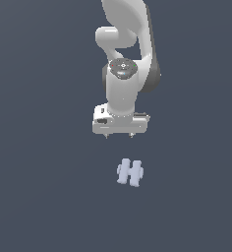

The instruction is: Pick up the object and move it to a goal position.

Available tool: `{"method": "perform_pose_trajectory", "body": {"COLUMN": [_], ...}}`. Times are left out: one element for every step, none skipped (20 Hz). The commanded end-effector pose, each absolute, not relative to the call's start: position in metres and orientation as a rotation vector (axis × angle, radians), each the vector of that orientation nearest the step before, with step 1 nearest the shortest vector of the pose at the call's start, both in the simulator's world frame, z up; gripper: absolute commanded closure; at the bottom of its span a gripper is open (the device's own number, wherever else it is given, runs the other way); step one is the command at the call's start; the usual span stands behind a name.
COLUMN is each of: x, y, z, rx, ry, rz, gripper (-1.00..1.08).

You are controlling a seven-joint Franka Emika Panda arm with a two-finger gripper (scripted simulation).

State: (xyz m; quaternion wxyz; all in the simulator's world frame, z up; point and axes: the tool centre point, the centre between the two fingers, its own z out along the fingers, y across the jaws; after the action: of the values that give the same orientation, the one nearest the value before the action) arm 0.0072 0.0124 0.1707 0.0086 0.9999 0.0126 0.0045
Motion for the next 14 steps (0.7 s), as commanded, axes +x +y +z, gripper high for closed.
{"method": "perform_pose_trajectory", "body": {"x": [0.0072, 0.0073, 0.0074, 0.0078, 0.0082, 0.0086, 0.0088, 0.0089, 0.0088, 0.0087, 0.0089, 0.0094, 0.0101, 0.0111], "y": [0.0124, 0.0124, 0.0128, 0.0133, 0.0140, 0.0148, 0.0153, 0.0156, 0.0157, 0.0157, 0.0157, 0.0158, 0.0160, 0.0165], "z": [0.1707, 0.1706, 0.1709, 0.1710, 0.1715, 0.1719, 0.1722, 0.1724, 0.1726, 0.1727, 0.1725, 0.1721, 0.1718, 0.1714], "rx": [3.124, 3.124, 3.124, 3.123, 3.122, 3.121, 3.121, 3.120, 3.120, 3.120, 3.120, 3.120, 3.119, 3.118], "ry": [0.039, 0.039, 0.040, 0.040, 0.041, 0.041, 0.042, 0.042, 0.043, 0.043, 0.042, 0.041, 0.039, 0.037], "rz": [0.014, 0.014, 0.016, 0.017, 0.020, 0.023, 0.025, 0.027, 0.028, 0.028, 0.027, 0.026, 0.024, 0.023], "gripper": [-0.60, -0.60, -0.60, -0.60, -0.60, -0.60, -0.60, -0.60, -0.60, -0.60, -0.60, -0.60, -0.60, -0.60]}}
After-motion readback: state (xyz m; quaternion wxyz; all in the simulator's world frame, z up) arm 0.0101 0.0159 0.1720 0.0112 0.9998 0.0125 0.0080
